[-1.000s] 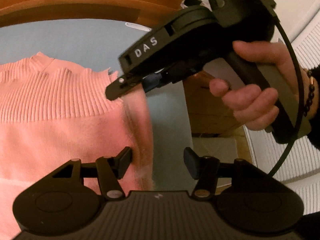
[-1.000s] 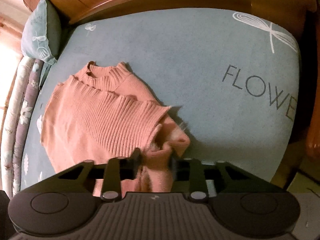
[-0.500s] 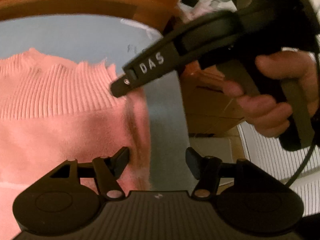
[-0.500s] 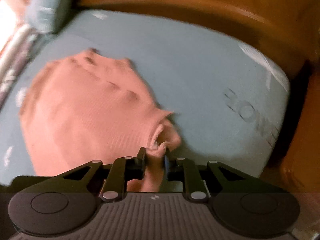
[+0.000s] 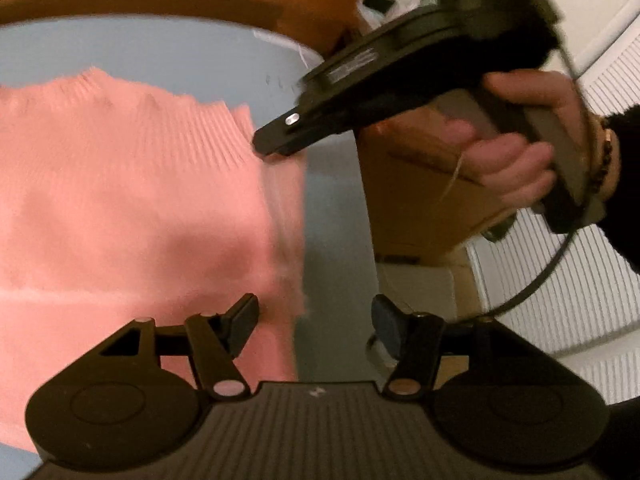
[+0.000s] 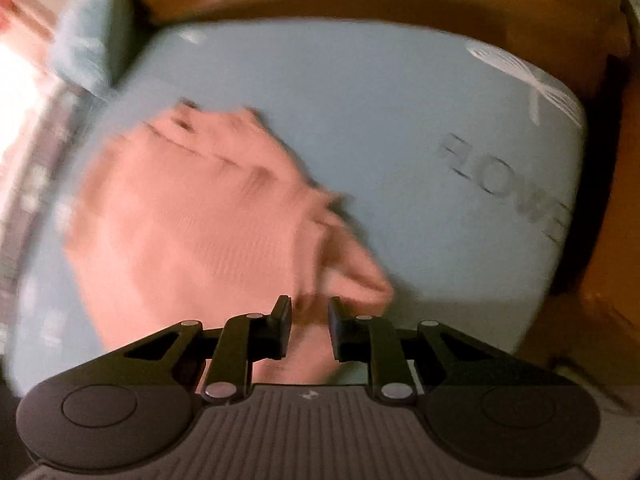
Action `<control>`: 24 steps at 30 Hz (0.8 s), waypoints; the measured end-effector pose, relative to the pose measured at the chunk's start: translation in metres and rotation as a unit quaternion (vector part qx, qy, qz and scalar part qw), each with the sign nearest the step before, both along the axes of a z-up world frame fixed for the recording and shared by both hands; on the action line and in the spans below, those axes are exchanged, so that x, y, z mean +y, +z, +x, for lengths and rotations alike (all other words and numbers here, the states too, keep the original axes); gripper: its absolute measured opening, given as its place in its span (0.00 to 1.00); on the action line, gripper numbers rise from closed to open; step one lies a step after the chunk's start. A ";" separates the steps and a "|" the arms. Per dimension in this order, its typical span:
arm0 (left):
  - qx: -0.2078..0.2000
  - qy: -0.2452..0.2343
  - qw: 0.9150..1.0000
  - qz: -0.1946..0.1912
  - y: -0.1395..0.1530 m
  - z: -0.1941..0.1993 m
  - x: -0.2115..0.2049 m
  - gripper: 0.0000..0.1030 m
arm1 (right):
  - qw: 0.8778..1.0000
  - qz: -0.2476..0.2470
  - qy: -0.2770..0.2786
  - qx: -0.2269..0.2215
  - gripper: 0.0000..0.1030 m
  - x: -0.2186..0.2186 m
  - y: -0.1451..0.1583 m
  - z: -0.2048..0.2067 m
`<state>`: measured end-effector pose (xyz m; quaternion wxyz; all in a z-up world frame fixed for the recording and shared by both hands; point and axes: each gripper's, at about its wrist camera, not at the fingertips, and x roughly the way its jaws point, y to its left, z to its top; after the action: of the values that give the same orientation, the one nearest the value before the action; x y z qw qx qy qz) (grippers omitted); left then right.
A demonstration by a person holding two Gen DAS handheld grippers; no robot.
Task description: Fold clothes
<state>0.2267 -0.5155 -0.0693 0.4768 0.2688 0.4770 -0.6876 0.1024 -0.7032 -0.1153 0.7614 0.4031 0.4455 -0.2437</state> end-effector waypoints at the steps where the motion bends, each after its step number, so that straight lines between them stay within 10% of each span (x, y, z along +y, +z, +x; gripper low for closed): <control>1: -0.003 0.002 1.000 0.002 -0.006 -0.004 -0.005 0.60 | 1.000 0.008 -0.012 0.001 0.03 -0.004 -0.003 -0.004; 5: -0.005 0.003 1.000 0.007 -0.008 -0.006 -0.007 0.67 | 0.999 0.011 -0.041 -0.004 0.09 -0.009 0.007 -0.015; 12: -0.019 -0.006 1.000 0.000 0.010 -0.010 0.028 0.67 | 0.995 0.028 0.069 -0.066 0.09 0.025 0.036 0.009; 24: 0.005 0.027 0.999 0.017 -0.001 -0.012 0.039 0.68 | 0.998 -0.003 0.070 -0.001 0.16 0.038 0.027 0.003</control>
<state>0.2143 -0.4760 -0.0701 0.4884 0.2605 0.4981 -0.6675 0.1055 -0.6657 -0.0882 0.7785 0.3685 0.4709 -0.1909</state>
